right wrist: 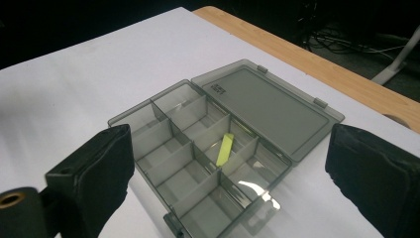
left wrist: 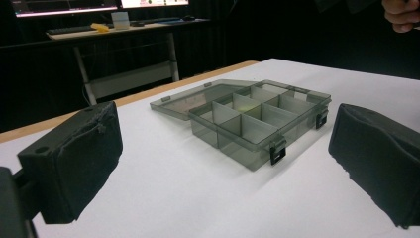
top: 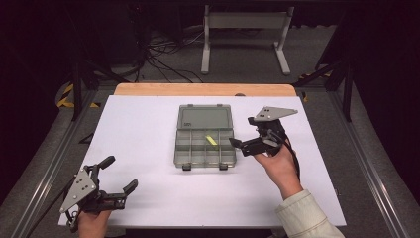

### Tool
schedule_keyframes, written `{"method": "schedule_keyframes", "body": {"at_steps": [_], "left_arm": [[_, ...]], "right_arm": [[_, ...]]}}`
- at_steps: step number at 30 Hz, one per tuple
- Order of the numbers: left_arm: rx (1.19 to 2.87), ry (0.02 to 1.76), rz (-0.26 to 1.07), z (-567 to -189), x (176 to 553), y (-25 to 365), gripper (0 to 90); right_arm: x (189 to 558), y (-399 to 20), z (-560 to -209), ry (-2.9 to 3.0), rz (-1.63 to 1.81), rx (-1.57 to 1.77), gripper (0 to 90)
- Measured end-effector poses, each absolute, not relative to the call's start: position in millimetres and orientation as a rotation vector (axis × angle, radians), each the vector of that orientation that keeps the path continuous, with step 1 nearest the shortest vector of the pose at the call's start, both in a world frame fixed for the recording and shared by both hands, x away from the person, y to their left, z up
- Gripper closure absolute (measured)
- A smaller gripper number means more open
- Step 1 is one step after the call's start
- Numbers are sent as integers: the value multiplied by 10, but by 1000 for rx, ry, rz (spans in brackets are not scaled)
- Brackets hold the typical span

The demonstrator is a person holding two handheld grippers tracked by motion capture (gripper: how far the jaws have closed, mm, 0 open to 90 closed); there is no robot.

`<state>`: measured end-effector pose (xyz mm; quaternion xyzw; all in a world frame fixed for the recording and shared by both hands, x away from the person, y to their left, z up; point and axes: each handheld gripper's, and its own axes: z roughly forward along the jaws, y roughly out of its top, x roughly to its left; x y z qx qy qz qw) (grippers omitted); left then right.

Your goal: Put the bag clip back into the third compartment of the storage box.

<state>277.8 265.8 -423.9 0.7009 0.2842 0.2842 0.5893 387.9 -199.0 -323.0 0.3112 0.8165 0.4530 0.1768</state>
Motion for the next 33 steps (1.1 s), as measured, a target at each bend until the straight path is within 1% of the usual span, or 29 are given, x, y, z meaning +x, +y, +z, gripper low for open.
{"method": "schedule_keyframes", "body": {"at_steps": [4, 9, 18, 24, 33], "left_arm": [[1629, 664, 664, -4239, 2780, 2662, 8], [1623, 664, 666, -4238, 2779, 2665, 8], [1626, 669, 669, -4238, 2775, 2679, 8], [1628, 669, 669, -4239, 2775, 2679, 8], [1619, 673, 670, -4244, 2775, 2682, 8]], "right_arm": [[3799, -2112, -3248, 2281, 1307, 885, 50], [3695, -2250, -3298, 2246, 1318, 837, 20], [3516, -2495, -3370, 2192, 1353, 830, 14], [3402, -2609, -3466, 2163, 1389, 802, 5], [3327, -2744, -3649, 2098, 1419, 812, 3]]}}
